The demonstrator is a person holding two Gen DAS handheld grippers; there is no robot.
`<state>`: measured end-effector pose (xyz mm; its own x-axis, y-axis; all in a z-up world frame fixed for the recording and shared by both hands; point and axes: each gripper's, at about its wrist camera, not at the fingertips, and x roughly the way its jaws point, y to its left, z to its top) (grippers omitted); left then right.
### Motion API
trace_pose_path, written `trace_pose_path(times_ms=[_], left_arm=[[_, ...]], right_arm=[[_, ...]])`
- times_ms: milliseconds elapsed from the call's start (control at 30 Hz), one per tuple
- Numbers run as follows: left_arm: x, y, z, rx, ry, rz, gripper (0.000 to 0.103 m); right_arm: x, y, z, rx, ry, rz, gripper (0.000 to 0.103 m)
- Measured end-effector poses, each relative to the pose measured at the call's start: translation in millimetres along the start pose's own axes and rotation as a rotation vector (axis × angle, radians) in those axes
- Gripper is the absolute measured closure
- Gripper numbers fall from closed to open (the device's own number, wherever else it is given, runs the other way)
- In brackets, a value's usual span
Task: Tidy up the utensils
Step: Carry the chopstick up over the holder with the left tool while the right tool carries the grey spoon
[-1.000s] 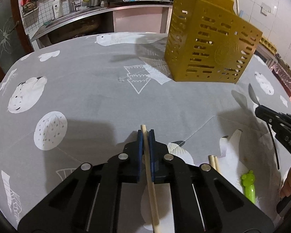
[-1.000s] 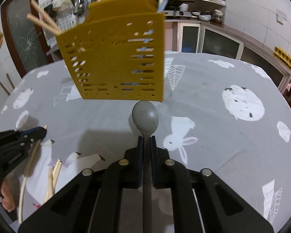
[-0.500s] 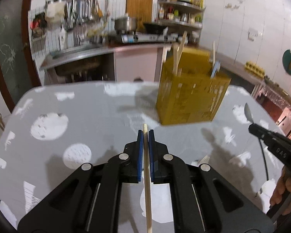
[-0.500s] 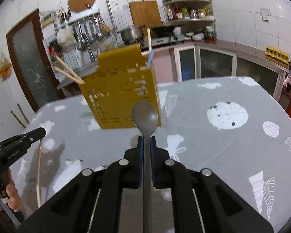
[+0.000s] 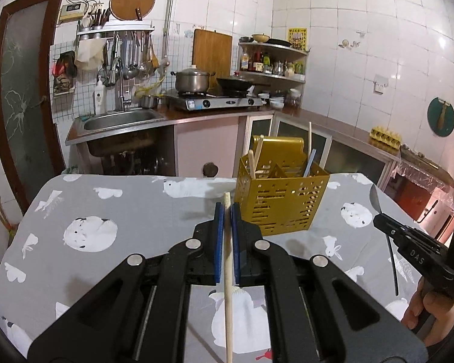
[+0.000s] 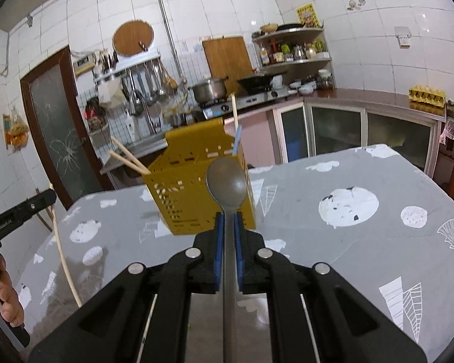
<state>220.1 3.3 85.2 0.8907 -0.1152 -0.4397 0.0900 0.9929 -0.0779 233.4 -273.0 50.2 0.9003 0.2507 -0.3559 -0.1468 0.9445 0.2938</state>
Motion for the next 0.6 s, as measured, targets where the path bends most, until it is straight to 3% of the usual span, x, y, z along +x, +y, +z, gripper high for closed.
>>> trace_pose_path(times_ms=[267, 600], left_arm=[[-7.1, 2.2, 3.7, -0.011, -0.034, -0.008, 0.099], [-14.0, 1.1, 17.6, -0.011, -0.080, -0.024, 0.099]], right_arm=[[-23.4, 6.5, 1.0, -0.003, -0.133, 0.050, 0.096], [-17.7, 10.4, 12.1, -0.013, -0.154, 0.050, 0.096]])
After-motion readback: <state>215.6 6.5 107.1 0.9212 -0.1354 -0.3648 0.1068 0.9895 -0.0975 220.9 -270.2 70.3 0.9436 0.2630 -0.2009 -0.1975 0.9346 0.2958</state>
